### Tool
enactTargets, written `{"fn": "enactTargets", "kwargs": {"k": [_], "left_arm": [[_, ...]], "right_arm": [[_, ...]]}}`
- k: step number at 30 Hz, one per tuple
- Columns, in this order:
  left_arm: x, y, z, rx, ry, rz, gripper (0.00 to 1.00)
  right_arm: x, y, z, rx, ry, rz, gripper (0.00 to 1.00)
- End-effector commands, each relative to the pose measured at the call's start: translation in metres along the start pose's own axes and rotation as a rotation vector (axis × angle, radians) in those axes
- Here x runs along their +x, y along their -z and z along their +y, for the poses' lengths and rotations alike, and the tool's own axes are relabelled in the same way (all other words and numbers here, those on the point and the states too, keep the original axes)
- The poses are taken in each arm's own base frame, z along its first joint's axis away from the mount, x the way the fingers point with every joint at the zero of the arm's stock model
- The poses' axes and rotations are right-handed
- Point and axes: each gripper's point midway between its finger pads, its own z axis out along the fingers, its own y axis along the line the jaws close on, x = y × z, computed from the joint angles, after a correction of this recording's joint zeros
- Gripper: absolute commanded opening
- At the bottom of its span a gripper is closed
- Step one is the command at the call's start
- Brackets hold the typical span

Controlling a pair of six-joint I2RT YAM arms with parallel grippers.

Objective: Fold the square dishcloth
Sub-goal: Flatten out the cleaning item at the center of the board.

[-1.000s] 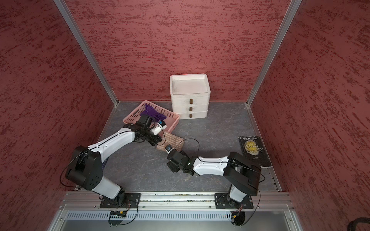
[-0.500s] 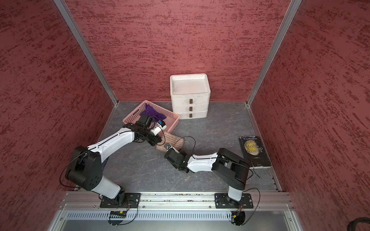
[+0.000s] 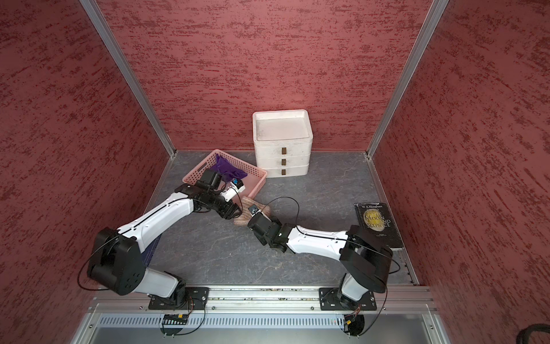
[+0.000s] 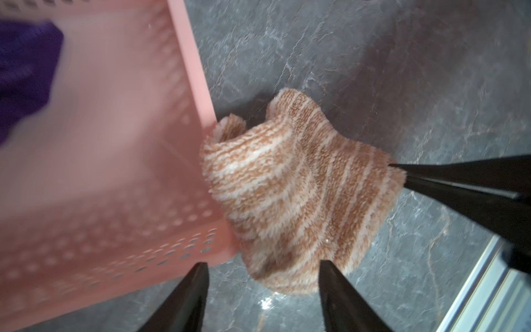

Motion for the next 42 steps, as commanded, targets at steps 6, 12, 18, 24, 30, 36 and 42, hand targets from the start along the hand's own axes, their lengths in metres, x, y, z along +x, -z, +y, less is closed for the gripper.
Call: {"fn": "enactTargets", "kwargs": {"k": [6, 12, 18, 24, 30, 36, 42], "left_arm": [[-0.014, 0.079, -0.039, 0.1, -0.144, -0.228, 0.78], [0.009, 0.086, -0.066, 0.16, -0.212, -0.241, 0.77], [0.016, 0.059, -0.088, 0.194, -0.271, -0.227, 0.74], [0.02, 0.015, -0.101, 0.226, -0.289, -0.142, 0.74], [-0.011, -0.019, -0.06, -0.033, -0.314, -0.202, 0.36], [-0.064, -0.026, -0.031, -0.286, -0.375, -0.266, 0.04], [-0.076, -0.029, -0.053, -0.21, -0.432, -0.239, 0.18]], "right_arm": [[-0.045, 0.095, 0.026, -0.319, -0.251, 0.171, 0.0], [-0.08, 0.128, 0.01, -0.451, -0.405, 0.172, 0.0], [-0.085, 0.152, 0.016, -0.536, -0.431, 0.139, 0.0], [-0.082, 0.164, 0.019, -0.587, -0.473, 0.133, 0.0], [-0.053, 0.128, -0.023, -0.443, -0.611, 0.176, 0.0], [0.008, 0.064, -0.081, -0.272, -0.776, 0.299, 0.0], [0.081, 0.035, -0.169, 0.107, -0.922, 0.357, 0.0]]}}
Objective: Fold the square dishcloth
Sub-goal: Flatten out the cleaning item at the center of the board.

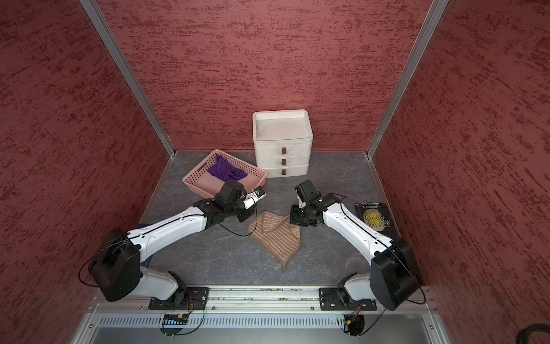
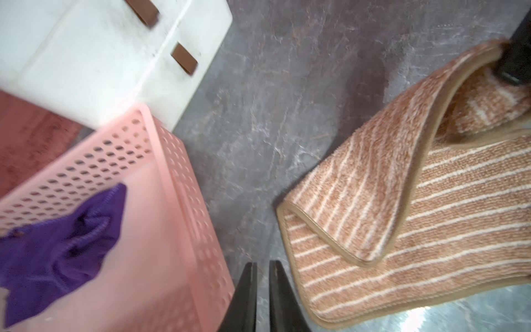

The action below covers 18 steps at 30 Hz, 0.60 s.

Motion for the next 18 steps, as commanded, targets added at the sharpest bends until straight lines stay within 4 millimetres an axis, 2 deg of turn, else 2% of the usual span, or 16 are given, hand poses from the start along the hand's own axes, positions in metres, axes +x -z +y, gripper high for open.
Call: {"fn": "enactTargets", "kwargs": {"k": [1, 3, 5, 7, 9, 11, 14, 16, 18], "left_arm": [[-0.015, 0.011, -0.014, 0.058, -0.056, -0.036, 0.21], [-0.002, 0.017, -0.045, 0.191, -0.094, -0.024, 0.27], [0.013, 0.015, -0.068, 0.266, -0.123, 0.007, 0.28], [0.026, 0.002, -0.075, 0.259, -0.136, 0.046, 0.25], [0.033, -0.012, -0.077, 0.241, -0.129, 0.071, 0.23], [0.037, -0.028, -0.077, 0.223, -0.114, 0.091, 0.23], [0.033, -0.046, -0.075, 0.195, -0.084, 0.087, 0.23], [0.035, -0.056, -0.077, 0.199, -0.066, 0.104, 0.23], [0.041, -0.066, -0.074, 0.184, -0.063, 0.14, 0.23]], "right_arm": [[-0.024, -0.005, -0.054, 0.174, -0.1, -0.12, 0.0], [-0.023, -0.011, -0.083, 0.246, -0.15, -0.136, 0.0], [-0.019, -0.017, -0.099, 0.289, -0.168, -0.14, 0.2], [-0.013, -0.022, -0.107, 0.323, -0.165, -0.123, 0.36], [-0.013, -0.017, -0.112, 0.359, -0.153, -0.129, 0.47], [-0.018, -0.002, -0.108, 0.396, -0.098, -0.177, 0.61], [-0.021, 0.015, -0.078, 0.393, 0.042, -0.241, 0.73], [-0.019, 0.013, -0.063, 0.393, 0.125, -0.234, 0.78], [-0.022, 0.006, -0.059, 0.406, 0.162, -0.209, 0.8]]}}
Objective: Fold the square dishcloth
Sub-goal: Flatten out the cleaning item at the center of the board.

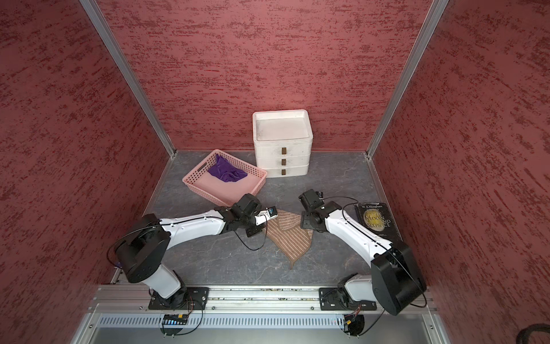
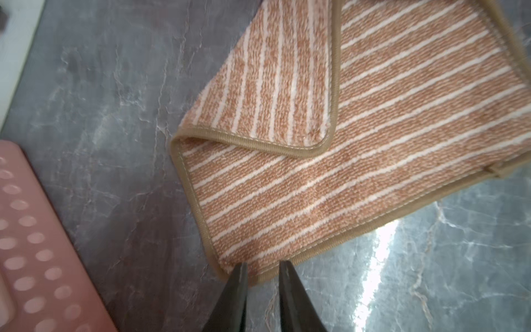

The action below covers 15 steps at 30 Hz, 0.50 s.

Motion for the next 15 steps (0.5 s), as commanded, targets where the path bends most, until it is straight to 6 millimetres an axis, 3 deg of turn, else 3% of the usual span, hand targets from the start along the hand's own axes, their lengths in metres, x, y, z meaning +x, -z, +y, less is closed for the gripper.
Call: {"fn": "enactTargets", "kwargs": {"k": [1, 6, 9, 13, 15], "left_arm": [[-0.009, -0.014, 0.013, -0.049, 0.027, 0.005, 0.23], [0.004, -0.029, 0.015, -0.058, -0.002, 0.119, 0.23], [0.013, -0.041, 0.023, -0.123, -0.067, 0.203, 0.23], [0.003, -0.052, 0.062, -0.287, -0.125, 0.223, 0.23], [-0.022, -0.05, 0.095, -0.408, -0.119, 0.154, 0.22]], "right_arm": [[-0.014, 0.0, -0.001, 0.064, 0.082, -0.037, 0.81], [-0.019, -0.034, 0.011, 0.038, 0.044, 0.021, 0.8], [-0.012, -0.06, 0.007, 0.028, -0.018, 0.09, 0.73], [0.017, -0.075, 0.006, -0.015, -0.061, 0.18, 0.6], [0.032, -0.072, 0.013, -0.082, -0.088, 0.211, 0.52]]}}
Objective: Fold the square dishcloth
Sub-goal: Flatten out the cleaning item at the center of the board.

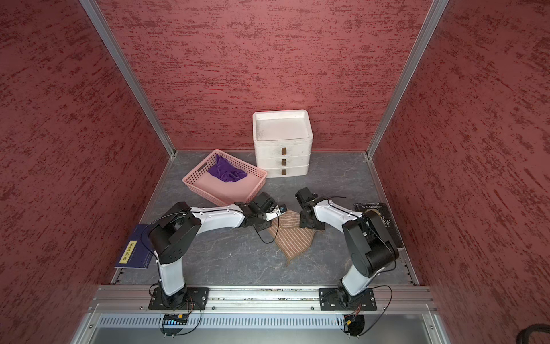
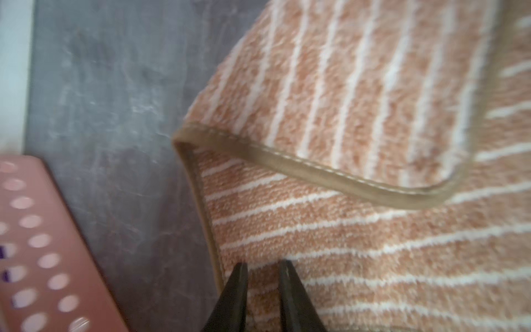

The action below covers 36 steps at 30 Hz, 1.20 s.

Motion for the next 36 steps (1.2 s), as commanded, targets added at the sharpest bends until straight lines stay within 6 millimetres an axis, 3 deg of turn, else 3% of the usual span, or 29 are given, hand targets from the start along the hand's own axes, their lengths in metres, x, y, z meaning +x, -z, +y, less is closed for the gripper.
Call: {"fn": "enactTargets", "kwargs": {"k": [1, 6, 8, 11, 12, 15, 19, 22, 26, 28, 31, 36], "left_arm": [[-0.017, -0.01, 0.06, -0.216, 0.001, -0.016, 0.22], [-0.057, 0.01, 0.109, -0.298, 0.078, -0.15, 0.22], [-0.064, 0.031, 0.116, -0.276, 0.119, -0.216, 0.22], [-0.059, 0.068, 0.109, -0.193, 0.141, -0.282, 0.25], [-0.055, 0.08, 0.103, -0.167, 0.144, -0.293, 0.26], [-0.025, 0.108, 0.059, 0.011, 0.151, -0.277, 0.26], [0.017, 0.158, -0.012, 0.349, 0.175, -0.323, 0.27], [0.042, 0.185, -0.045, 0.442, 0.158, -0.391, 0.28], [0.064, 0.195, -0.063, 0.418, 0.097, -0.444, 0.27], [0.068, 0.195, -0.067, 0.411, 0.076, -0.448, 0.27], [0.073, 0.187, -0.078, 0.414, 0.021, -0.413, 0.27], [0.076, 0.164, -0.121, 0.433, -0.177, -0.363, 0.27]], "right_arm": [[0.029, 0.003, 0.017, -0.134, -0.031, 0.067, 0.49], [0.087, 0.028, 0.063, -0.322, 0.052, 0.157, 0.51], [0.094, 0.04, 0.064, -0.351, 0.042, 0.155, 0.58], [0.074, 0.062, 0.048, -0.286, 0.047, 0.056, 0.71], [0.065, 0.07, 0.044, -0.256, 0.055, 0.016, 0.73], [0.041, 0.084, 0.047, -0.222, 0.085, -0.07, 0.72], [0.038, 0.099, 0.096, -0.333, 0.212, -0.087, 0.66], [0.05, 0.093, 0.134, -0.351, 0.334, -0.05, 0.65], [0.06, 0.076, 0.169, -0.327, 0.442, 0.0, 0.62], [0.056, 0.069, 0.179, -0.306, 0.454, 0.008, 0.59], [0.05, 0.049, 0.182, -0.23, 0.46, 0.014, 0.56], [0.046, 0.024, 0.184, -0.17, 0.462, 0.045, 0.42]]}}
